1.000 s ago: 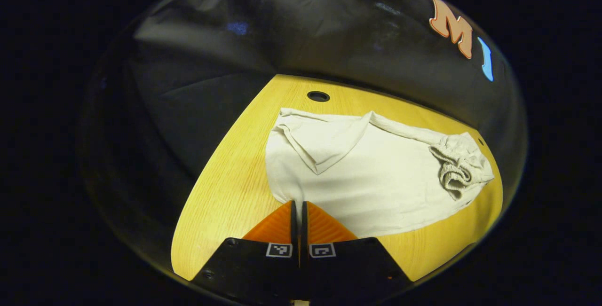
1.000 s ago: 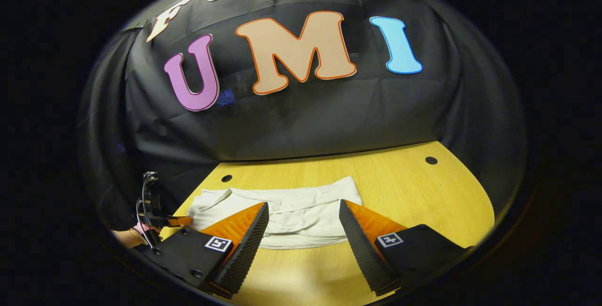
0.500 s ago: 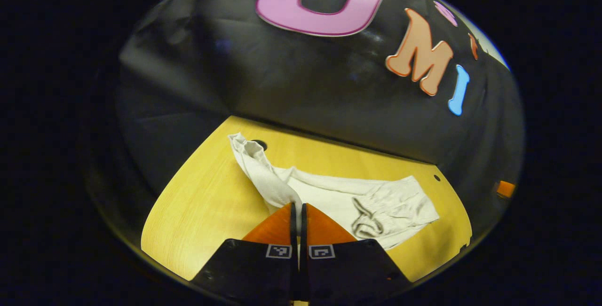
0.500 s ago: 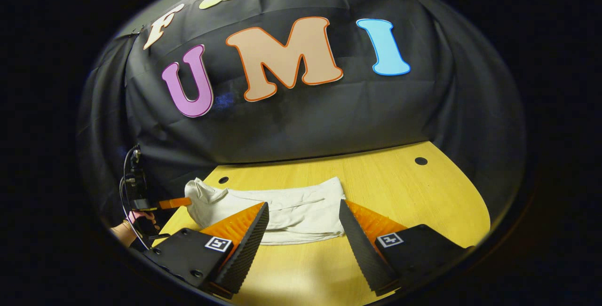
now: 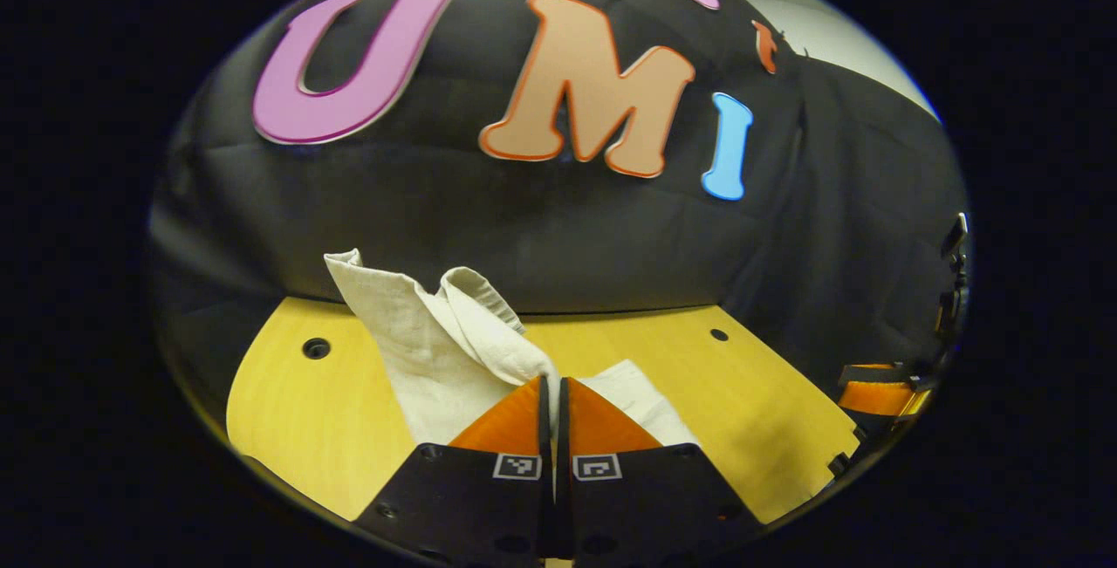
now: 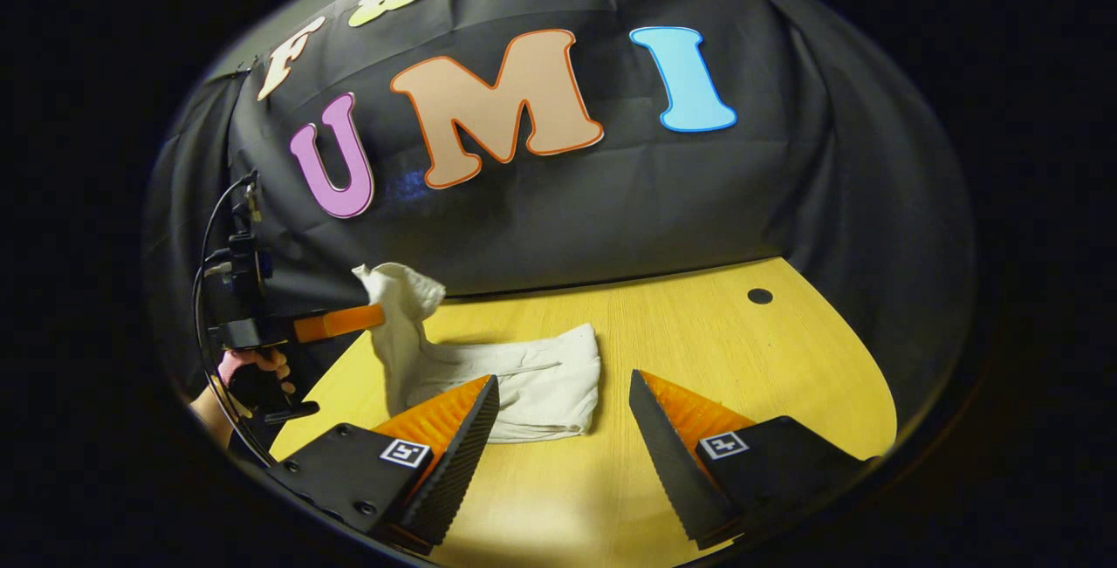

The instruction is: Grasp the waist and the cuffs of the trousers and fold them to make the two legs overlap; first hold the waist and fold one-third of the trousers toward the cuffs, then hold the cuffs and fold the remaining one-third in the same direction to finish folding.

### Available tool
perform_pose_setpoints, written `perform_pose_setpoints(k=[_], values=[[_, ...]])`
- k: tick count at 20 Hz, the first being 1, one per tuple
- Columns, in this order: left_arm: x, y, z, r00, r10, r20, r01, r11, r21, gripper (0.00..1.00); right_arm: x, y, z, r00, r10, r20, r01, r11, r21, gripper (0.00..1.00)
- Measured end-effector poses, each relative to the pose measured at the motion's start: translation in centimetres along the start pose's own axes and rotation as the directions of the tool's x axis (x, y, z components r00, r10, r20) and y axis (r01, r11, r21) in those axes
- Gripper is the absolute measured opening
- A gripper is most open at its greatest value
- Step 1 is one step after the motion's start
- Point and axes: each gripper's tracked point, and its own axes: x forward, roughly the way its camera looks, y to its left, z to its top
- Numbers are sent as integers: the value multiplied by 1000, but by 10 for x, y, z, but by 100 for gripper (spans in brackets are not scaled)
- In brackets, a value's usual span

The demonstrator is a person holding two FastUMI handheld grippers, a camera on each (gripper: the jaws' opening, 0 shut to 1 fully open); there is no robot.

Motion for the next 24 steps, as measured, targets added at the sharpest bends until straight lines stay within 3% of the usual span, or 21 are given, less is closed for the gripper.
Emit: perform_pose_setpoints(k=[1,2,5,8,10,12,13,16,17,24], values=[[11,-18,-3,1000,-23,-5,23,1000,13,0,-2,-7,1,1000,2,1,-2,1000,2,92],[20,-33,-9,999,-34,-24,35,999,24,0,-4,-15,3,1000,0,2,0,1000,1,96],[47,-68,-36,994,-51,-93,54,998,33,0,-6,-35,7,1000,-13,0,13,1000,-8,96],[56,-106,-62,982,-127,-141,128,992,-6,1,0,-53,9,1000,-20,-8,20,1000,-6,96],[59,-126,-81,969,-179,-170,177,984,-29,43,2,-60,9,1000,-19,-8,19,1000,-1,96],[52,-132,-89,968,-182,-174,178,983,-35,83,3,-62,8,1000,-16,-11,16,1000,-2,96],[49,-132,-91,969,-175,-173,172,985,-31,95,4,-61,7,1000,-13,-11,13,1000,-4,96],[34,-117,-90,979,-128,-159,123,992,-41,96,7,-53,5,1000,0,-14,0,1000,-9,91],[28,-109,-88,983,-105,-152,99,994,-46,96,9,-49,3,1000,5,-15,-5,1000,-11,96],[-49,-30,-70,990,84,-110,-86,996,-12,96,8,-17,-10,999,39,-22,-39,999,-12,96]])
